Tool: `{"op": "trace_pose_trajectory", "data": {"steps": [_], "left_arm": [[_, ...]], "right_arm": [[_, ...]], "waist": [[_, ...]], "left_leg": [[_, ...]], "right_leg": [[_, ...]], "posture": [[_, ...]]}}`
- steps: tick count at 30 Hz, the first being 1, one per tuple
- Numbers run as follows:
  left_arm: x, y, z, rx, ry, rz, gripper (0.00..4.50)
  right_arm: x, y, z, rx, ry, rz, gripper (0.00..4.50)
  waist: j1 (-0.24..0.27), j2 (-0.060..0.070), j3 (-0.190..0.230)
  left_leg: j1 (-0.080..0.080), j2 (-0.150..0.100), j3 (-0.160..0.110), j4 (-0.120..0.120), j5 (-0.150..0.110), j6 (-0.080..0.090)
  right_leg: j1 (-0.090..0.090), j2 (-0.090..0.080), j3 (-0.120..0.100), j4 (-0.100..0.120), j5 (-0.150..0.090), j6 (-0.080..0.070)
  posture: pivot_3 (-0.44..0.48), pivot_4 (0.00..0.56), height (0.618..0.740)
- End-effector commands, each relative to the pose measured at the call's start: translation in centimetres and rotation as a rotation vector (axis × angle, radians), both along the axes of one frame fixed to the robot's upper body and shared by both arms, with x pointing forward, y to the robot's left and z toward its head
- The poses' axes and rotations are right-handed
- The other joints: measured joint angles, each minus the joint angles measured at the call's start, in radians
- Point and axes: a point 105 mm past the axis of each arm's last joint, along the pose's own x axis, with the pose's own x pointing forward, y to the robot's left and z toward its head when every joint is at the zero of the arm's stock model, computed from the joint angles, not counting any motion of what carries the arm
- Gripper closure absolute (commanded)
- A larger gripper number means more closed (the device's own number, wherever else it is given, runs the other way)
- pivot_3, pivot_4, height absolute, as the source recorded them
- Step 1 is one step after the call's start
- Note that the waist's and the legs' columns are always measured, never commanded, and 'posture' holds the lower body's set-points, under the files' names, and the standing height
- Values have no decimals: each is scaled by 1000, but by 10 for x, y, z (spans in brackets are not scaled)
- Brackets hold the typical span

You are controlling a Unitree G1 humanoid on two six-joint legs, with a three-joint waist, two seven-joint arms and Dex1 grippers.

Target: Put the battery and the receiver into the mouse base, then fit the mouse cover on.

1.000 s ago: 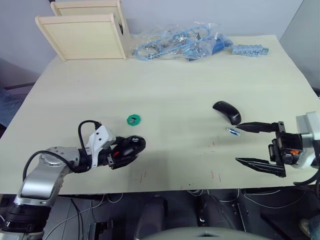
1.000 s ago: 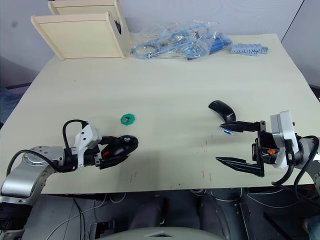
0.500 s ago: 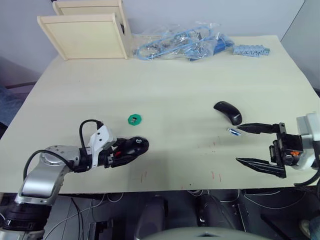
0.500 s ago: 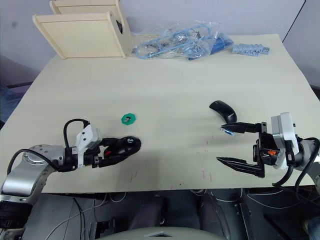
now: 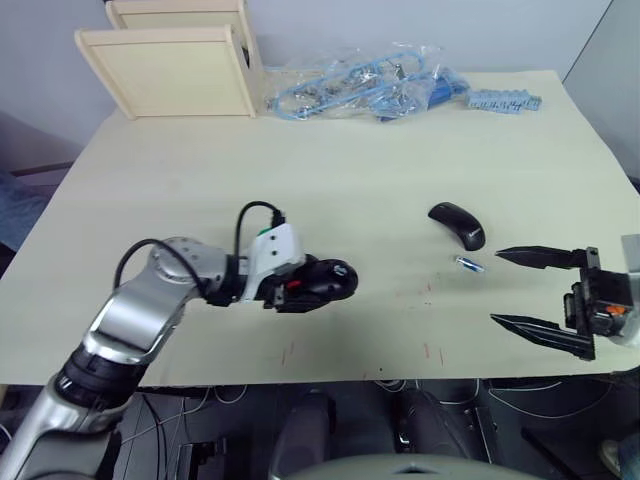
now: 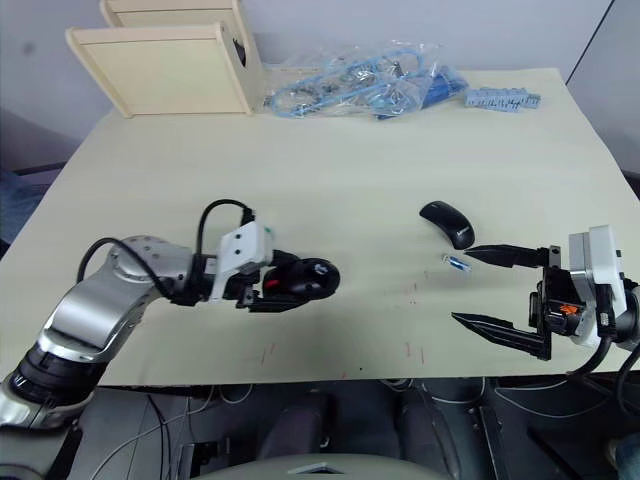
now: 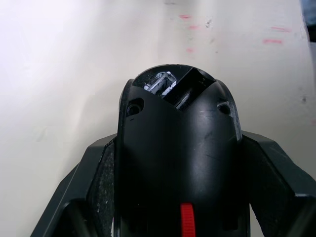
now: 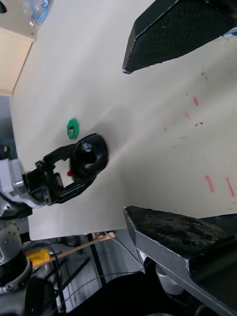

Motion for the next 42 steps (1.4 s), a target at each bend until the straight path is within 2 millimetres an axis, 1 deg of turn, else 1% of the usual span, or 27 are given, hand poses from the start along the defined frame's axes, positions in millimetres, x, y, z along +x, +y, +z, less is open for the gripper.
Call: {"op": "trace_pose_trajectory", "data": {"steps": [1, 5, 9, 12, 16, 19, 21, 23, 28, 30, 35, 38, 40, 42], "left_arm": [[1, -18, 3, 28, 4, -32, 1567], [9, -39, 3, 31, 2, -65, 1567], [17, -50, 1, 32, -7, -63, 1567], [27, -61, -7, 35, -23, -59, 1567], [32, -65, -20, 37, -20, -53, 1567], [36, -63, -32, 81, -43, -60, 1567], [35, -63, -39, 100, -33, -69, 1567], [33, -62, -43, 114, -31, -84, 1567], [30, -62, -46, 119, -21, -93, 1567], [31, -60, -48, 122, -21, -85, 1567], [33, -62, -48, 116, -21, -84, 1567], [34, -63, -48, 112, -21, -84, 1567], [33, -65, -47, 103, -14, -88, 1567], [33, -67, -46, 97, -11, -96, 1567]], "right_arm": [[-6, -1, 9, -15, -33, -3, 0], [-9, -4, 9, -25, -27, -18, 0], [-10, -7, 8, -33, -22, -30, 0], [-11, -9, 7, -40, -20, -43, 0], [-11, -10, 6, -42, -19, -51, 0], [-11, -10, 5, -43, -19, -53, 0], [-10, -10, 4, -47, -19, -59, 0], [-9, -10, 4, -51, -19, -67, 0], [-8, -12, 3, -49, -13, -81, 0], [-3, -13, 4, -44, -12, -108, 0], [10, -15, -2, -62, 30, -185, 0], [26, -18, -10, -136, 12, -255, 0], [42, -26, -20, -225, 23, -352, 0], [54, -33, -36, -250, 121, -396, 0]], "waist": [[-2, 0, 0], [-2, -1, 0], [-3, -1, 1], [2, -1, 0], [0, -1, 1], [-1, -1, 1], [-1, -1, 1], [1, -1, 1], [1, -1, 0], [0, -1, 0], [1, -1, 0], [1, -1, 0], [1, 0, 0], [3, -1, 0]], "left_leg": [[0, 0, 0, 0, 0, 0], [0, 0, 0, 0, 0, 0], [0, 0, 0, 0, 0, 0], [0, 0, 0, 1, 0, 0], [-1, -1, 0, 1, 0, 0], [0, -1, 0, 1, 0, 0], [0, -1, 0, 1, 0, 0], [0, -1, 0, 1, 0, 0], [0, -1, 0, 1, 0, 0], [0, -1, 0, 1, 0, 0], [1, -1, 0, 1, 0, 0], [1, -1, 0, 1, 0, 0], [2, -1, 0, 1, 0, 0], [1, -1, -1, 1, 0, 0]], "right_leg": [[0, 0, 0, 0, 0, 0], [0, 0, 0, 1, 0, 0], [0, 0, 1, 0, 0, 0], [0, 0, 0, 1, 0, 0], [0, 0, 0, 0, 0, 0], [0, 0, 1, 1, 0, 0], [0, 0, 1, 1, 0, 0], [0, 0, 1, 1, 0, 0], [0, 0, 1, 1, 0, 0], [0, 0, 1, 1, 0, 0], [2, 0, 0, 0, 0, 0], [2, 0, 0, 0, 0, 0], [2, 0, 0, 0, 0, 0], [2, -1, 0, 0, 0, 0]], "posture": [[0, 150, 740], [0, 150, 740], [0, 150, 740], [0, 150, 740], [0, 150, 740], [0, 150, 740], [0, 150, 740], [0, 150, 740], [0, 150, 740], [0, 150, 740], [0, 150, 740], [0, 150, 740], [0, 150, 740], [0, 150, 740]]}}
